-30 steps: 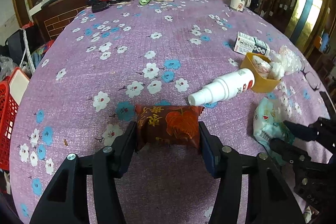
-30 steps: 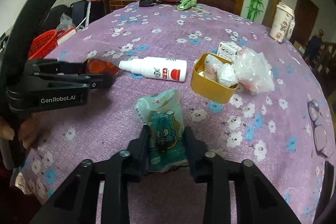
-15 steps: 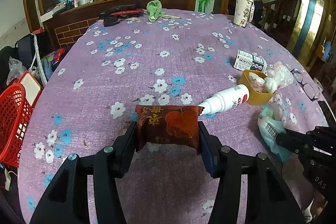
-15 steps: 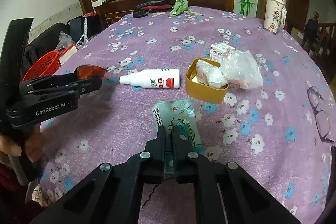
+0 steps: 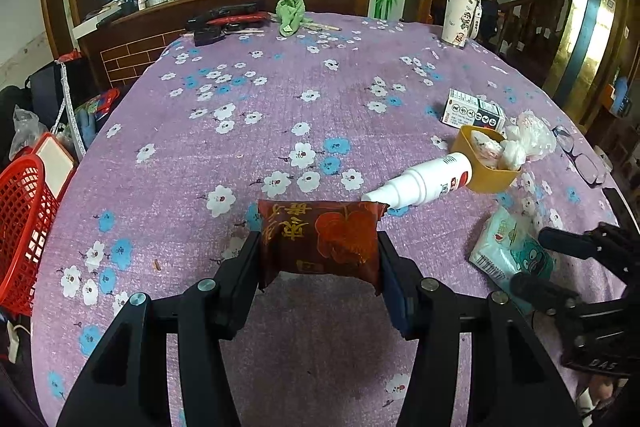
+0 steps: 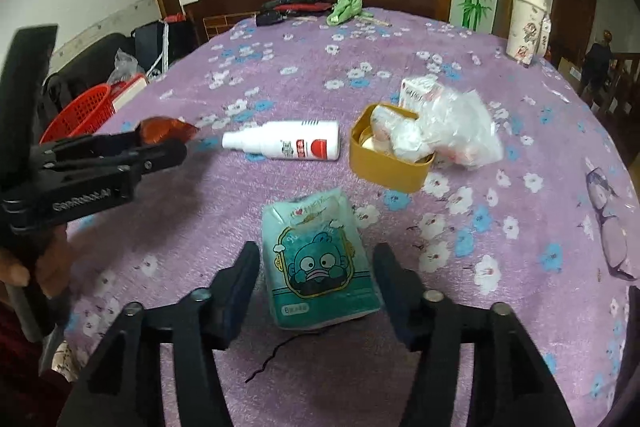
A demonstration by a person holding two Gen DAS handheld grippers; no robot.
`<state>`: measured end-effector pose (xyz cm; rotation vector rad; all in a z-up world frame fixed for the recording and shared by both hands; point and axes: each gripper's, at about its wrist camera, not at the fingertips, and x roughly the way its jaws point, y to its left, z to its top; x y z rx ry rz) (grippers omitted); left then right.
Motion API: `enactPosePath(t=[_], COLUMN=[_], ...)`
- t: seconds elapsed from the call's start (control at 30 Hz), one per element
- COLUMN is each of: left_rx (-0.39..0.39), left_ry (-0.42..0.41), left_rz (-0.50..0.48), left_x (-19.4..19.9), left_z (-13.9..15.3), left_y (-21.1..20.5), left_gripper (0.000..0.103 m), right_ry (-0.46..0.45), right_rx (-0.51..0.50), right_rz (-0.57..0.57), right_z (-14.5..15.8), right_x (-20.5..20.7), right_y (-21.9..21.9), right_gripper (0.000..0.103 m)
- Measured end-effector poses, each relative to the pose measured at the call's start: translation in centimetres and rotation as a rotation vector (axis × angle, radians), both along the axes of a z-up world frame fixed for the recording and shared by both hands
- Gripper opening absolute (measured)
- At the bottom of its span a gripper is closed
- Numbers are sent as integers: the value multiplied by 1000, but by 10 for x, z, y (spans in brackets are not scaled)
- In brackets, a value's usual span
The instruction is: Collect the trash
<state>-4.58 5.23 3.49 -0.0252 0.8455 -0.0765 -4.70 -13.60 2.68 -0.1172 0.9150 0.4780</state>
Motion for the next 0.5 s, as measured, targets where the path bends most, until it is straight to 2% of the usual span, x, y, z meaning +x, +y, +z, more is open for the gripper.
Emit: enactPosePath(t=[0.07, 0.1, 0.13, 0.2, 0.4, 0.5], left_rx=[-1, -3, -3, -3, -4, -4], left_ry=[-1, 0, 0, 0, -7, -13], left_rz=[-2, -3, -3, -3, -1, 0], left_x=[-1, -1, -1, -1, -3, -6], left_z=[0, 0, 0, 0, 1, 3], left_y=[0, 0, 0, 0, 0, 0], left_gripper=[53, 53, 53, 53, 53, 53], right_ry=[10, -1, -11, -19, -36, -35], right_rx=[-11, -31, -48, -66, -92, -80], right_rz=[1, -5, -8, -12, -19, -31], right_z=[-6, -7, -6, -6, -2, 0], right_x=[1, 0, -1, -2, -4, -4], right_y=[3, 4, 6, 7, 8, 6], right_gripper=[61, 53, 52, 43, 28, 25])
